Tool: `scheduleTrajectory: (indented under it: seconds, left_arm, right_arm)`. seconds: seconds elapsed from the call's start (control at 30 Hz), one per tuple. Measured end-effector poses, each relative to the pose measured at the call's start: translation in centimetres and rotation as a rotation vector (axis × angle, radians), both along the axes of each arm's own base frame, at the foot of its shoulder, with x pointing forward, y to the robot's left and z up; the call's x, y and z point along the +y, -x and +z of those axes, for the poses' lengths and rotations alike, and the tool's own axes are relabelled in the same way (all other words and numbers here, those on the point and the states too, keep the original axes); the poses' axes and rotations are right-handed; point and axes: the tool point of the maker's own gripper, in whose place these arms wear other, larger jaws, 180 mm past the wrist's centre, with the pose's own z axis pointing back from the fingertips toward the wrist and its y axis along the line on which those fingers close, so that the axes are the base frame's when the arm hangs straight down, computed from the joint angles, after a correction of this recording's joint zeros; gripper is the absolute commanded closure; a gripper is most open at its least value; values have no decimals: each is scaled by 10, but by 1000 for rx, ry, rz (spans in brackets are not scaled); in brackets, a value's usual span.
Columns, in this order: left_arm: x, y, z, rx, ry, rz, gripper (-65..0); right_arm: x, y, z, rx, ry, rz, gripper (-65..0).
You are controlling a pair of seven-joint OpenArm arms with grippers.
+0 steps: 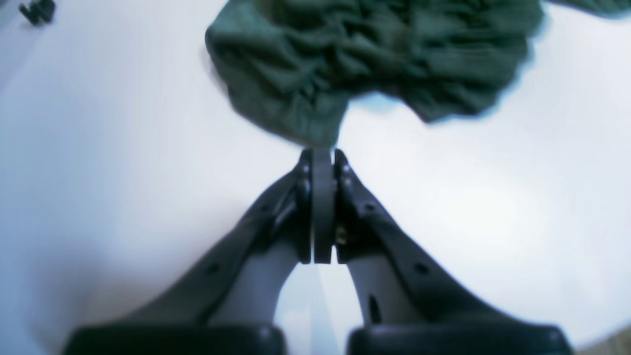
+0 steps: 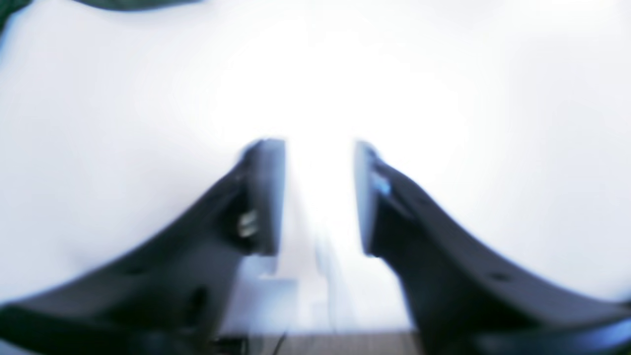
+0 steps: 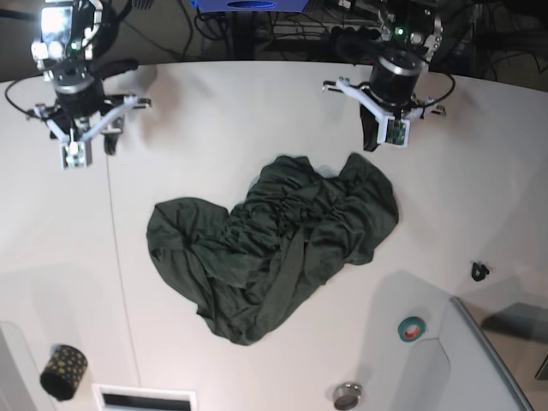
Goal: Layout the t-shirt on the table in an organized manner, then fold the t-shirt properly
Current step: 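Lower both grippers and grasp opposite edges of the green t-shirt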
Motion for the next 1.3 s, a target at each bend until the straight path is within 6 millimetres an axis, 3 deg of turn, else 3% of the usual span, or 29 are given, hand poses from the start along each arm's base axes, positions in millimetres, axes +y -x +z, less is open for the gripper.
scheduleTrajectory:
  seconds: [0.1, 0.23, 0.37, 0.5, 0.6, 0.7, 0.97, 1.1, 1.2, 1.3]
  left_arm:
    - [-3, -41, 7, 12, 8, 30, 0]
    - [-8, -78, 18, -22, 33, 55, -5]
    - [-13, -88, -16, 67, 47, 73, -145]
    - [-12, -97, -48, 145, 51, 86, -169]
    - [-6, -89, -63, 190, 43, 97, -169]
    - [5, -88, -66, 187, 23, 94, -168]
    - [42, -67, -70, 185, -58, 91, -168]
    - [44, -66, -71, 188, -60, 93, -168]
    - [44, -65, -71, 189, -60, 92, -168]
    - [45, -64, -71, 190, -63, 92, -168]
  right_arm:
    - [16, -45, 1, 5, -21, 110, -473]
    - [23, -83, -7, 14, -43, 162, -455]
    - [22, -114, -25, 63, -68, 151, -449]
    - [26, -150, -26, -7, -109, 158, -455]
    - [19, -151, -48, 54, -116, 151, -455]
    - [13, -149, -68, 125, -119, 133, -455]
    - [29, -153, -66, 117, -147, 154, -455]
    - [37, -156, -61, 100, -155, 171, -452]
    - [51, -147, -52, 71, -168, 225, -453]
    - [59, -137, -57, 106, -177, 230, -455]
